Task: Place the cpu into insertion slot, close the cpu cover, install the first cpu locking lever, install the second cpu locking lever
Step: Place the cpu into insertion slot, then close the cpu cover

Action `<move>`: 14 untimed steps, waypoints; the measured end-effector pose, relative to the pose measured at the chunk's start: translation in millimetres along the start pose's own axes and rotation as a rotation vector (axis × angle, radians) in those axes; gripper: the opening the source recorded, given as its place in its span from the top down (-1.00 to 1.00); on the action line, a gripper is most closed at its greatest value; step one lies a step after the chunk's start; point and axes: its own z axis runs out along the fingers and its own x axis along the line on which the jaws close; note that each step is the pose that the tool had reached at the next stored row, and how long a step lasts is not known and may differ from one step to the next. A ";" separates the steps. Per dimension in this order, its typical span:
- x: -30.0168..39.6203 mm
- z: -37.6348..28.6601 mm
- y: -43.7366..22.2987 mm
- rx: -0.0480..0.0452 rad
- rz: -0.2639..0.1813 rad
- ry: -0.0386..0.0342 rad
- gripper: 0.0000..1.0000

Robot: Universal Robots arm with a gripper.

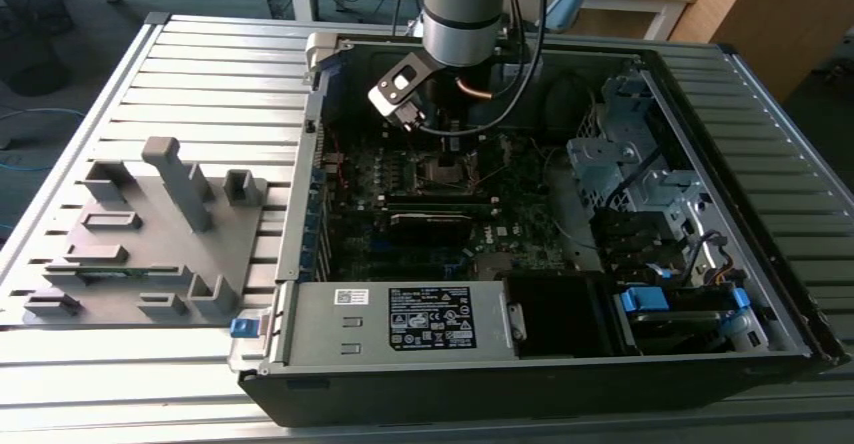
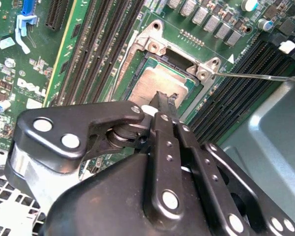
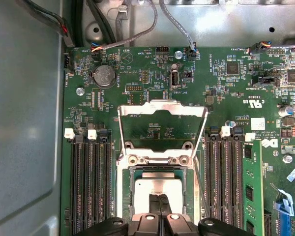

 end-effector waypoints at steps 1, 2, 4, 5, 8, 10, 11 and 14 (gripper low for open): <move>0.0 0.0 0.0 0.0000 0.000 0.0000 0.80; 0.0 0.0 0.1 0.0040 0.000 -0.0001 0.80; -0.1 -0.2 0.0 0.0091 0.000 -0.0007 0.80; -0.1 -0.2 0.0 0.0100 0.000 -0.0007 0.80; 0.0 0.3 0.1 0.0112 0.000 -0.0002 0.80; 0.0 1.3 0.0 0.0112 0.000 -0.0002 0.80; 0.0 1.3 0.0 0.0114 0.000 -0.0003 0.80; 0.0 -1.5 0.1 0.0113 0.000 -0.0003 0.80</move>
